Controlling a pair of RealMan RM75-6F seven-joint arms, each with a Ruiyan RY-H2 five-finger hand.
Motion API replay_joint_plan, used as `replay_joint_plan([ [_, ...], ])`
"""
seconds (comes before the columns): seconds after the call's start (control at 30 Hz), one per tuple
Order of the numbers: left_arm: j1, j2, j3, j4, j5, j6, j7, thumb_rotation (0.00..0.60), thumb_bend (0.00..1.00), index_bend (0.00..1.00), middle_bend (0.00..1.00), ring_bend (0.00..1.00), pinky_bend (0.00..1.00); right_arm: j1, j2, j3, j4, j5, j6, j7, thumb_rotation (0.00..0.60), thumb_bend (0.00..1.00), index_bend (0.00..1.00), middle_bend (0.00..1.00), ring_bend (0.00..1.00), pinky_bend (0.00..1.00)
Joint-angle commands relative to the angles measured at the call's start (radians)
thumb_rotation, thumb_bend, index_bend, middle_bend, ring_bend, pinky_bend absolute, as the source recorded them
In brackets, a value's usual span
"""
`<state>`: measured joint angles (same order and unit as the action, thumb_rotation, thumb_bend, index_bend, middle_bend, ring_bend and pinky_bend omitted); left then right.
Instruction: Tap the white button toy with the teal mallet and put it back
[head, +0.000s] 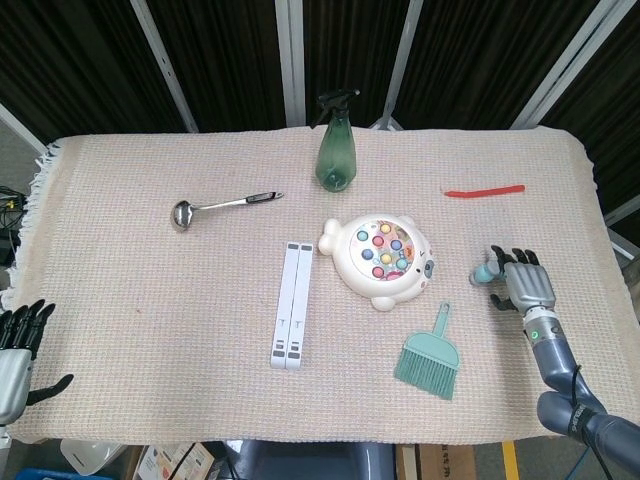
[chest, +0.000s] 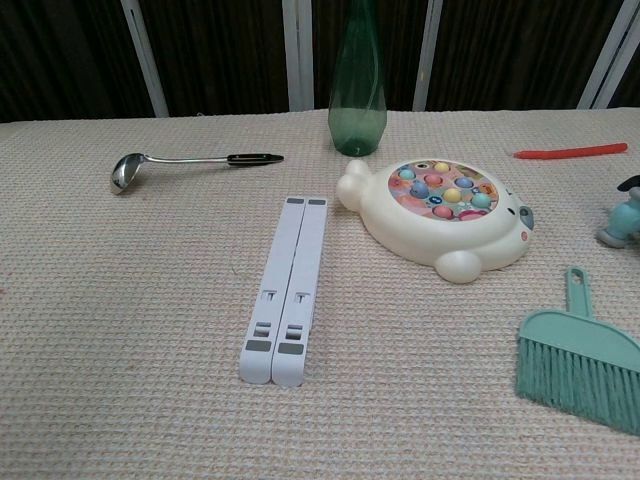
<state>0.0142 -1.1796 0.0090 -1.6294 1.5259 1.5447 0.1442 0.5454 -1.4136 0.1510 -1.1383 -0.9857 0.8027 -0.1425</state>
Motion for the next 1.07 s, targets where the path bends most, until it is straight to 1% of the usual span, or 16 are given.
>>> replay_joint_plan([
  [0.03, 0.000, -0.001, 0.000, 0.001, 0.000, 0.001, -0.001, 0.600, 0.09, 0.00, 0.00, 0.00, 0.00, 0.003, -0.003, 0.004, 0.007, 0.000, -0.005, 0.006, 0.600, 0.34, 0.00, 0.18, 0.04, 0.00],
  [0.23, -0.002, -0.002, -0.001, 0.002, -0.001, -0.003, -0.001, 0.600, 0.09, 0.00, 0.00, 0.00, 0.00, 0.001, -0.001, 0.007, 0.006, -0.006, 0.001, 0.008, 0.600, 0.34, 0.00, 0.13, 0.02, 0.00],
  [0.4, -0.002, -0.001, -0.003, 0.002, 0.000, -0.001, -0.002, 0.600, 0.09, 0.00, 0.00, 0.00, 0.00, -0.008, 0.008, 0.011, -0.009, -0.012, 0.021, 0.015, 0.600, 0.34, 0.00, 0.03, 0.00, 0.00],
  [0.53, 0.000, 0.000, -0.004, 0.003, -0.002, 0.002, -0.005, 0.600, 0.09, 0.00, 0.00, 0.00, 0.00, -0.030, 0.035, 0.019, -0.052, -0.031, 0.068, 0.036, 0.600, 0.34, 0.00, 0.02, 0.00, 0.00],
  [0.63, 0.003, -0.001, -0.005, 0.005, -0.004, 0.008, -0.009, 0.600, 0.09, 0.00, 0.00, 0.00, 0.00, -0.072, 0.082, 0.018, -0.131, -0.065, 0.144, 0.062, 0.600, 0.34, 0.00, 0.02, 0.00, 0.00],
  [0.73, 0.007, -0.004, -0.007, 0.010, -0.005, 0.017, -0.017, 0.600, 0.09, 0.00, 0.00, 0.00, 0.00, -0.143, 0.145, 0.000, -0.239, -0.124, 0.266, 0.087, 0.600, 0.34, 0.00, 0.02, 0.00, 0.00],
  [0.8, 0.009, -0.006, -0.008, 0.013, -0.005, 0.021, -0.021, 0.600, 0.09, 0.00, 0.00, 0.00, 0.00, -0.183, 0.168, -0.014, -0.288, -0.163, 0.331, 0.111, 0.600, 0.34, 0.00, 0.02, 0.00, 0.00],
  [0.83, 0.011, -0.008, -0.008, 0.015, -0.004, 0.025, -0.024, 0.600, 0.09, 0.00, 0.00, 0.00, 0.00, -0.212, 0.178, -0.024, -0.316, -0.199, 0.385, 0.138, 0.600, 0.34, 0.00, 0.02, 0.00, 0.00],
  [0.97, 0.013, -0.012, -0.007, 0.020, 0.003, 0.032, -0.027, 0.600, 0.09, 0.00, 0.00, 0.00, 0.00, -0.295, 0.179, -0.065, -0.359, -0.316, 0.539, 0.209, 0.600, 0.34, 0.00, 0.02, 0.00, 0.00],
  [1.07, 0.014, -0.015, -0.005, 0.022, 0.011, 0.036, -0.025, 0.600, 0.09, 0.00, 0.00, 0.00, 0.00, -0.344, 0.167, -0.096, -0.368, -0.391, 0.634, 0.225, 0.600, 0.34, 0.00, 0.02, 0.00, 0.00],
])
